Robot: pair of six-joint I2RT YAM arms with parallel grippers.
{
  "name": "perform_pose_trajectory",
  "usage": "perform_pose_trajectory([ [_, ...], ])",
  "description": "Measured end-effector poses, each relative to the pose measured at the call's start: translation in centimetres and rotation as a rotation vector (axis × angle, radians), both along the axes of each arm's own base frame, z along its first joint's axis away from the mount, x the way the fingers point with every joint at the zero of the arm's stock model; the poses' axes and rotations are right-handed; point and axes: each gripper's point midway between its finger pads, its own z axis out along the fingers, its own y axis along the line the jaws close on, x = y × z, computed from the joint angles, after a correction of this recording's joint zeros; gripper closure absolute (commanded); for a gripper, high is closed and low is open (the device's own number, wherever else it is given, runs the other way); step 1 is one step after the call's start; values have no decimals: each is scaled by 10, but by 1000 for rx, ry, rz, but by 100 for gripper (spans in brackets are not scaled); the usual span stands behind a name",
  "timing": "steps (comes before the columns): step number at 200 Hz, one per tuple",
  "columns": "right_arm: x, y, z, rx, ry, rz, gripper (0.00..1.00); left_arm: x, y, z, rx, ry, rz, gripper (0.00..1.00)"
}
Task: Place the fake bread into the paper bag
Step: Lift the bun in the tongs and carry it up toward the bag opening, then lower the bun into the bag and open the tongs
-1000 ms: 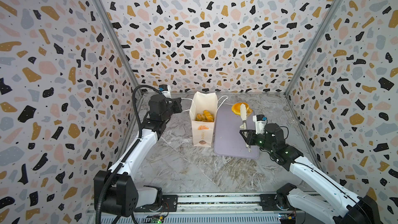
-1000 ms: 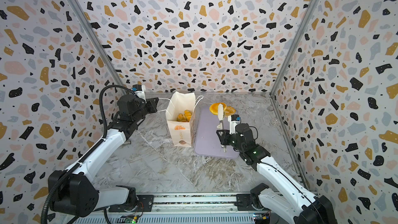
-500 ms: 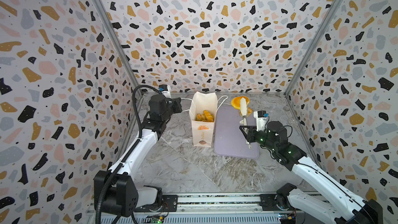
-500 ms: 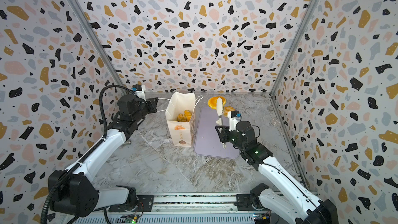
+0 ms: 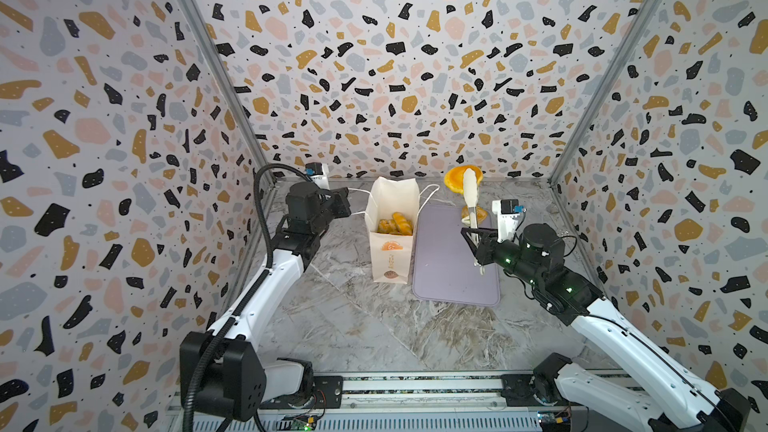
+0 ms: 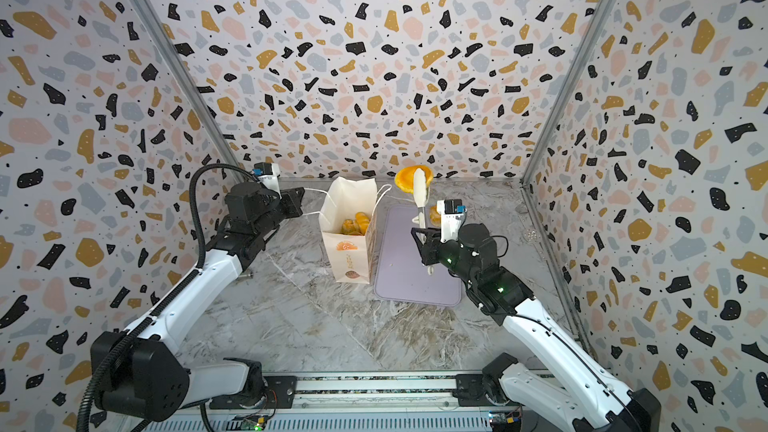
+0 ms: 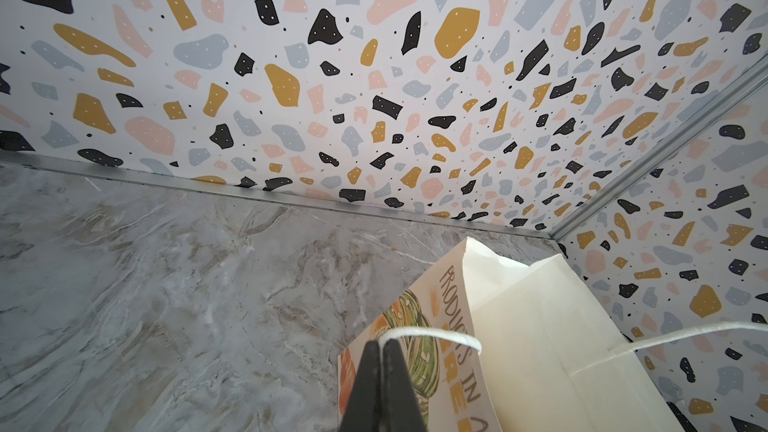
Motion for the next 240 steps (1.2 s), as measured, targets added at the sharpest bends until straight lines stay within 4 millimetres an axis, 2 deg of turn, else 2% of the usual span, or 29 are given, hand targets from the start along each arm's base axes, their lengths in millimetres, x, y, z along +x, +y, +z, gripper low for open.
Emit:
perform_pose_trajectory([
  [46, -3, 9, 26, -7, -52, 22, 80, 0, 0, 0, 0, -1, 0, 100],
  [125, -7, 40, 47, -59, -82, 99, 80, -1, 0, 2, -1, -4, 0, 100],
  [192, -16, 74, 48, -154, -91, 172, 80, -1, 0, 2, -1, -4, 0, 100],
  [240, -19, 93, 41, -249, -88, 197, 81, -1, 0, 2, -1, -5, 0, 100],
])
